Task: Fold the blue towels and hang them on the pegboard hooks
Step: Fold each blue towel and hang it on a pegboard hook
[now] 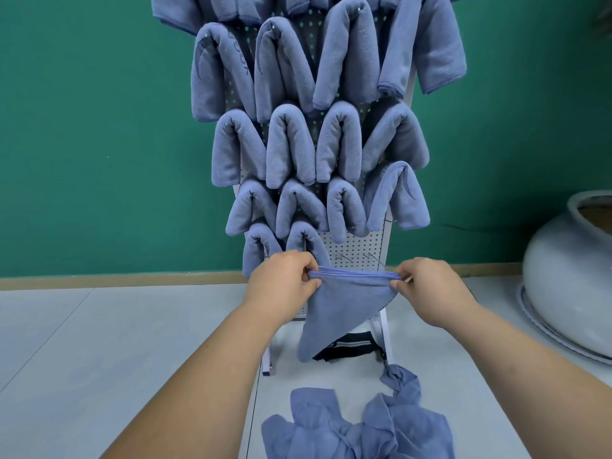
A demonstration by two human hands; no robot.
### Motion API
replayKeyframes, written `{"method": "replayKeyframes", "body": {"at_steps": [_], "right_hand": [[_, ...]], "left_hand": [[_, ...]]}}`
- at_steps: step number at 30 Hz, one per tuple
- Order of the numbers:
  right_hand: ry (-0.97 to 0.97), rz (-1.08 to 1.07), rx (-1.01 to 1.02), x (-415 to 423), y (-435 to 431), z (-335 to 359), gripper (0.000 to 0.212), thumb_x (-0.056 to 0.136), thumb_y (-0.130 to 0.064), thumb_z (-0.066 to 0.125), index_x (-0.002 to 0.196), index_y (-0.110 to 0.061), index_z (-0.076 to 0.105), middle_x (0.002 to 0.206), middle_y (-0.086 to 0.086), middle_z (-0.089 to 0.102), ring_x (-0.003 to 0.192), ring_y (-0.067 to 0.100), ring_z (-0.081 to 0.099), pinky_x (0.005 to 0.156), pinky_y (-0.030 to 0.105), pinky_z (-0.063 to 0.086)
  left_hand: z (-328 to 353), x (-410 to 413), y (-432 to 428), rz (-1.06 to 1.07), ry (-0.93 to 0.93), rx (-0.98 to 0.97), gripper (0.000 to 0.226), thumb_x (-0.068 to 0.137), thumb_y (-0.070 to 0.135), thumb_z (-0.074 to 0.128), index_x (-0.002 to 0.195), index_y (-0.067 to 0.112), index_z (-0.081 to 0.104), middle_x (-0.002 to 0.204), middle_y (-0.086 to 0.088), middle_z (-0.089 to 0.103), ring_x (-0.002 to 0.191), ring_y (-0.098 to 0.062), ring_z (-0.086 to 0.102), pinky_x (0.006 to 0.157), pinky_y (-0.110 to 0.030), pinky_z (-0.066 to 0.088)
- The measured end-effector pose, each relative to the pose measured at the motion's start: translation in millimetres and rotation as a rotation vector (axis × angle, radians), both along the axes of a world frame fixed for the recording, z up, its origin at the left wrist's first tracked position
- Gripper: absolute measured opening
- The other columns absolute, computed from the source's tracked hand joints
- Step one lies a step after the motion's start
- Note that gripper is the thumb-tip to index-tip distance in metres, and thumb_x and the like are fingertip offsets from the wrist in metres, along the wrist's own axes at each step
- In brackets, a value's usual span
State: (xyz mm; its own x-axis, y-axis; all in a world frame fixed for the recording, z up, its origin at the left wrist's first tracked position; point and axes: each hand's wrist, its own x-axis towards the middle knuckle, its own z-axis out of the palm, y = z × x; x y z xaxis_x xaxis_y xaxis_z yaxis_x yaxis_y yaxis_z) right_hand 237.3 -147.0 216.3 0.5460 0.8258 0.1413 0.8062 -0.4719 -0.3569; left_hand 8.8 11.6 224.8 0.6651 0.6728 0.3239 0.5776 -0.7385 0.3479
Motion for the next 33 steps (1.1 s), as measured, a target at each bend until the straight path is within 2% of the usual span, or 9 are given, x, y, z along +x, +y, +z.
{"method": "replayKeyframes", "body": {"at_steps": [5, 9, 13, 16, 20, 22, 27, 30, 33], "right_hand": [[0.048, 0.051, 0.067, 0.6, -1.8, 4.0, 0.009, 0.098, -0.028, 0.071, 0.09, -0.032, 0.07, 0.086, -0.015, 0.072, 0.085, 0.016, 0.066, 0.075, 0.034, 0.054], [0.277, 0.107, 0.238, -1.6, -2.7, 5.9, 0.009, 0.099, -0.023, 0.069, 0.093, -0.029, 0.067, 0.089, -0.015, 0.075, 0.086, 0.009, 0.071, 0.079, 0.03, 0.055], [0.44, 0.178, 0.321, -15.4, 1.0, 4.5, 0.004, 0.104, -0.026, 0.061, 0.1, -0.027, 0.06, 0.094, -0.006, 0.073, 0.091, 0.024, 0.068, 0.088, 0.043, 0.055], [0.502, 0.222, 0.353, -29.8, 5.7, 4.5, 0.007, 0.106, -0.025, 0.059, 0.1, -0.029, 0.061, 0.094, -0.005, 0.071, 0.09, 0.026, 0.065, 0.089, 0.047, 0.054], [0.566, 0.335, 0.364, -49.8, 12.1, 4.5, 0.013, 0.102, -0.017, 0.065, 0.1, -0.029, 0.068, 0.095, -0.005, 0.075, 0.092, 0.026, 0.069, 0.092, 0.05, 0.056], [0.544, 0.346, 0.381, -56.0, 14.5, 5.2, 0.014, 0.1, -0.016, 0.067, 0.099, -0.03, 0.068, 0.091, -0.007, 0.075, 0.086, 0.023, 0.071, 0.089, 0.048, 0.057], [0.545, 0.289, 0.4, -59.0, 13.9, 6.5, 0.013, 0.099, -0.02, 0.068, 0.101, -0.029, 0.058, 0.085, -0.005, 0.073, 0.072, 0.011, 0.064, 0.072, 0.032, 0.051], [0.593, 0.339, 0.333, -58.5, 11.3, 8.4, 0.022, 0.098, -0.017, 0.067, 0.109, -0.029, 0.053, 0.082, 0.0, 0.072, 0.068, 0.012, 0.056, 0.071, 0.034, 0.046], [0.6, 0.379, 0.226, -54.0, 6.9, 8.1, 0.038, 0.088, -0.016, 0.076, 0.117, -0.029, 0.056, 0.085, -0.015, 0.075, 0.074, 0.006, 0.065, 0.075, 0.028, 0.055]], "left_hand": [[-5.8, -0.2, 3.4, 0.016, 0.019, -0.068, 0.01, 0.09, 0.039, 0.079, 0.091, 0.033, 0.072, 0.092, 0.012, 0.067, 0.085, -0.013, 0.063, 0.079, -0.04, 0.057], [-6.6, -2.1, 5.7, 0.068, -0.069, -0.181, 0.021, 0.086, 0.033, 0.083, 0.091, 0.032, 0.063, 0.085, 0.013, 0.068, 0.081, -0.01, 0.064, 0.074, -0.038, 0.058], [-6.0, -0.5, 2.9, 0.042, 0.123, -0.124, 0.023, 0.096, 0.024, 0.065, 0.116, 0.033, 0.06, 0.101, 0.007, 0.06, 0.098, -0.021, 0.059, 0.082, -0.045, 0.056], [-7.1, 2.9, -3.2, -0.037, 0.224, -0.141, 0.02, 0.091, 0.025, 0.064, 0.109, 0.032, 0.057, 0.112, 0.005, 0.048, 0.11, -0.024, 0.05, 0.094, -0.044, 0.051], [-1.8, 9.4, -20.8, -0.226, -0.037, -0.405, 0.027, 0.092, 0.049, 0.072, 0.112, 0.036, 0.059, 0.108, 0.015, 0.067, 0.101, -0.008, 0.064, 0.088, -0.032, 0.053], [2.4, 11.7, -25.4, -0.262, -0.14, -0.435, 0.02, 0.094, 0.045, 0.073, 0.109, 0.037, 0.063, 0.1, 0.015, 0.072, 0.094, -0.003, 0.067, 0.086, -0.031, 0.055], [2.9, 9.4, -23.9, -0.217, -0.164, -0.313, 0.014, 0.095, 0.048, 0.072, 0.098, 0.036, 0.066, 0.089, 0.012, 0.071, 0.084, -0.007, 0.065, 0.079, -0.035, 0.055], [5.0, 7.5, -25.4, -0.261, -0.158, -0.126, 0.011, 0.101, 0.046, 0.063, 0.105, 0.037, 0.068, 0.09, 0.014, 0.071, 0.083, -0.005, 0.061, 0.077, -0.036, 0.054], [15.8, 8.8, -31.1, -0.349, -0.222, 0.082, 0.015, 0.105, 0.038, 0.057, 0.108, 0.03, 0.07, 0.094, 0.013, 0.07, 0.087, -0.007, 0.059, 0.079, -0.037, 0.05]]}}
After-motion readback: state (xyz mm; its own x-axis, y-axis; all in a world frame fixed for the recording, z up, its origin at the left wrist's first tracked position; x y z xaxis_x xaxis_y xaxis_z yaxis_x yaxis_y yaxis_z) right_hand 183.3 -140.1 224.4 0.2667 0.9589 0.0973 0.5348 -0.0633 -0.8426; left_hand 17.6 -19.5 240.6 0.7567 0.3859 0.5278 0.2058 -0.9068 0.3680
